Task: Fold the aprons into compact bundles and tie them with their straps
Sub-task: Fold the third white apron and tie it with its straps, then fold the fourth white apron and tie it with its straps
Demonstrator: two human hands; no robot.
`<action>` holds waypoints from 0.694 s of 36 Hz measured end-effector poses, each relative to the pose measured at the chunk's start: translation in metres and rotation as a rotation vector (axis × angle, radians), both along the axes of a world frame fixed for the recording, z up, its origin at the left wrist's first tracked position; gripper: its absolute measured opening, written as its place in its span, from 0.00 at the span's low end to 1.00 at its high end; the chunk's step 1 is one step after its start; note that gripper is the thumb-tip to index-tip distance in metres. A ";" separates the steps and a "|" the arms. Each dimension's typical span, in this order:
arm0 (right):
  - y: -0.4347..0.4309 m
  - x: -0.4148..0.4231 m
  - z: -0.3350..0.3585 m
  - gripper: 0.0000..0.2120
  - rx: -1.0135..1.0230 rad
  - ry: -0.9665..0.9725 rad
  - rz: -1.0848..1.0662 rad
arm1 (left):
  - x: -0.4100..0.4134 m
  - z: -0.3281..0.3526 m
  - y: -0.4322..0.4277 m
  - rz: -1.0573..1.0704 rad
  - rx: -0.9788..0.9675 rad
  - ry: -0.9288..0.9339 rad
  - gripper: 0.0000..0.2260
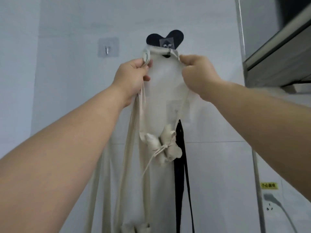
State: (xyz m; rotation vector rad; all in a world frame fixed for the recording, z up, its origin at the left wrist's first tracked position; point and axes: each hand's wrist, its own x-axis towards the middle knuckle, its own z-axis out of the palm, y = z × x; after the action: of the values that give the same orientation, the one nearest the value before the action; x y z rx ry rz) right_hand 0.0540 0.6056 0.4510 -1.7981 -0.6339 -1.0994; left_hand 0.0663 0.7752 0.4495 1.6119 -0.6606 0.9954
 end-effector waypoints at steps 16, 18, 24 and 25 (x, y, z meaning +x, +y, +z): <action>-0.009 -0.061 -0.059 0.11 -0.179 0.156 -0.050 | -0.080 -0.043 -0.020 0.570 0.507 0.010 0.17; -0.014 -0.066 -0.064 0.07 -0.168 0.168 -0.041 | -0.087 -0.049 -0.023 0.533 0.499 0.035 0.15; -0.027 -0.062 -0.090 0.08 -0.100 0.238 -0.012 | -0.093 -0.069 -0.025 0.374 0.356 0.098 0.09; -0.030 -0.059 -0.097 0.08 -0.065 0.253 0.004 | -0.090 -0.074 -0.027 0.335 0.304 0.100 0.09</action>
State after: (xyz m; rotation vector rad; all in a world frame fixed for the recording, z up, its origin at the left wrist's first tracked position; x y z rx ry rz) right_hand -0.0047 0.5752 0.3538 -1.9509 -0.5251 -0.8379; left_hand -0.0236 0.7486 0.3757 2.0751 -0.4993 1.0823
